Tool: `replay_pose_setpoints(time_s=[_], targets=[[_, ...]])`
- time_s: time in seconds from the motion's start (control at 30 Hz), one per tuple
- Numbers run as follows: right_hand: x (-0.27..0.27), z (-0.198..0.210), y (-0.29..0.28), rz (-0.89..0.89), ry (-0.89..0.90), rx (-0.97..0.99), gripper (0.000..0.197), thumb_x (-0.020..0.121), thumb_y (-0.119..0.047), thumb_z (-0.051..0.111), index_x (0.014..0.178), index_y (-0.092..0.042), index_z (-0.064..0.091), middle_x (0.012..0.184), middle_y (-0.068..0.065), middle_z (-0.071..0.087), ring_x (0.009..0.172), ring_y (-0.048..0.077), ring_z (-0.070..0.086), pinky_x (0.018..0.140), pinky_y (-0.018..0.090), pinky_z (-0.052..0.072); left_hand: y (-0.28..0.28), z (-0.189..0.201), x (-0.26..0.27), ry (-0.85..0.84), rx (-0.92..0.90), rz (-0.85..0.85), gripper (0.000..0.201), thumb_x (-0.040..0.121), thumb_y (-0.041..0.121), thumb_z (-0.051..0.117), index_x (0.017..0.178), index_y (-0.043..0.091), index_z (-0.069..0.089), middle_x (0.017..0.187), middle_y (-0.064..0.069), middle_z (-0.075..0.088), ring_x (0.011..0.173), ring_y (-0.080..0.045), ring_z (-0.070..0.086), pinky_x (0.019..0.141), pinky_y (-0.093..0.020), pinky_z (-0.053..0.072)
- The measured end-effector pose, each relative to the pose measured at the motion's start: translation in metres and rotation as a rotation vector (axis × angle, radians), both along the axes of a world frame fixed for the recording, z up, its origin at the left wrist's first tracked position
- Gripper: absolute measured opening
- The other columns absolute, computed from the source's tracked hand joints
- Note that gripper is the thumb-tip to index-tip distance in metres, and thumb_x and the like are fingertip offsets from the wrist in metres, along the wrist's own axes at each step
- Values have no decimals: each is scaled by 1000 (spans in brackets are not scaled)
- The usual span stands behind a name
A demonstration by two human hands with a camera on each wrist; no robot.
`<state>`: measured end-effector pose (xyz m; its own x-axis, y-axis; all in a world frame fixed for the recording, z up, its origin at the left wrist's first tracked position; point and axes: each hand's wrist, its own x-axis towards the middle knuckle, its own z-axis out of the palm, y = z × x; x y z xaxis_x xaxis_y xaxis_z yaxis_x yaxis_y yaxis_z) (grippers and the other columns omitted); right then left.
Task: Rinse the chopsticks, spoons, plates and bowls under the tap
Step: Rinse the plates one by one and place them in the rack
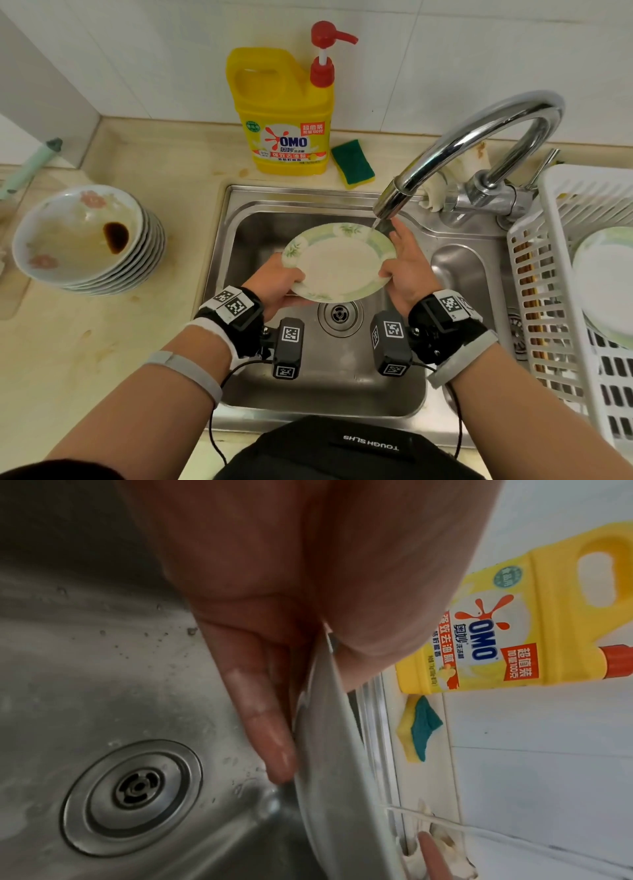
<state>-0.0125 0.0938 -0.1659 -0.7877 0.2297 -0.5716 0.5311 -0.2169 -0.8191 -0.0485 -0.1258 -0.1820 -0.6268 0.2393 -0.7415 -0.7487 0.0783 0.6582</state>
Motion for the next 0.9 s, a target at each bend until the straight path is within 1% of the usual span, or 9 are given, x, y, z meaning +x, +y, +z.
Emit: replay_pose_setpoints(time_s=[0.07, 0.13, 0.23, 0.37, 0.47, 0.57, 0.73, 0.83, 0.9], targets=[[-3, 1, 2, -55, 3, -27, 99, 78, 30, 30, 160, -24, 26, 165, 4, 27, 146, 25, 36, 118, 47, 37, -1, -2, 1, 29, 4, -41, 47, 96, -8, 48, 136, 17, 54, 123, -10, 70, 103, -25, 72, 71, -40, 62], [-4, 3, 2, -90, 25, -52, 84, 81, 31, 29, 154, -12, 37, 147, 7, 53, 133, 27, 53, 111, 46, 45, -3, -3, 1, 86, -4, -50, 45, 98, -6, 52, 133, 21, 51, 125, -6, 68, 106, -24, 71, 73, -43, 63], [-4, 4, 2, -75, 42, -39, 71, 83, 27, 34, 136, -13, 57, 116, 6, 71, 118, 30, 64, 102, 50, 52, -6, -3, -1, 168, -50, -25, 46, 98, 1, 58, 134, 25, 43, 130, -3, 61, 112, -25, 67, 76, -46, 63], [-3, -2, 4, -34, 40, 3, 66, 82, 15, 44, 135, -21, 61, 121, 7, 72, 117, 28, 66, 100, 49, 54, -7, 3, -3, 334, -117, -25, 41, 99, 6, 57, 133, 27, 44, 128, -3, 61, 112, -24, 66, 74, -48, 64], [-4, -3, 7, -31, -19, 14, 60, 89, 12, 44, 128, -29, 63, 109, 3, 75, 107, 26, 68, 92, 44, 57, -8, 9, -7, 442, -156, 5, 34, 102, 11, 55, 132, 26, 51, 121, -3, 67, 105, -21, 69, 75, -46, 64], [-2, -4, 8, -18, -77, -75, 53, 95, 10, 43, 121, -32, 62, 112, 7, 73, 99, 23, 71, 83, 42, 59, -9, 16, -11, 497, -161, 29, 26, 104, 17, 54, 130, 21, 57, 112, -1, 72, 92, -12, 71, 62, -26, 60], [3, -9, 5, -52, -155, -126, 36, 101, 5, 43, 124, -19, 57, 121, 16, 69, 99, 29, 72, 72, 41, 62, -7, 22, -18, 494, -97, 70, 23, 105, 25, 54, 125, 22, 66, 109, -3, 76, 98, -22, 74, 76, -37, 62], [3, -8, 7, -55, -190, -88, 31, 100, 3, 43, 124, -12, 56, 116, 18, 69, 92, 31, 70, 71, 43, 61, -7, 23, -19, 426, -104, 84, 26, 106, 33, 49, 120, 20, 67, 97, 0, 76, 85, -19, 72, 59, -28, 56], [2, -3, 10, -45, -194, -75, 31, 96, 5, 42, 117, -11, 57, 112, 19, 68, 91, 33, 67, 74, 47, 62, -7, 21, -17, 360, -121, 84, 34, 107, 40, 44, 119, 19, 67, 99, 0, 76, 86, -18, 73, 58, -27, 57]])
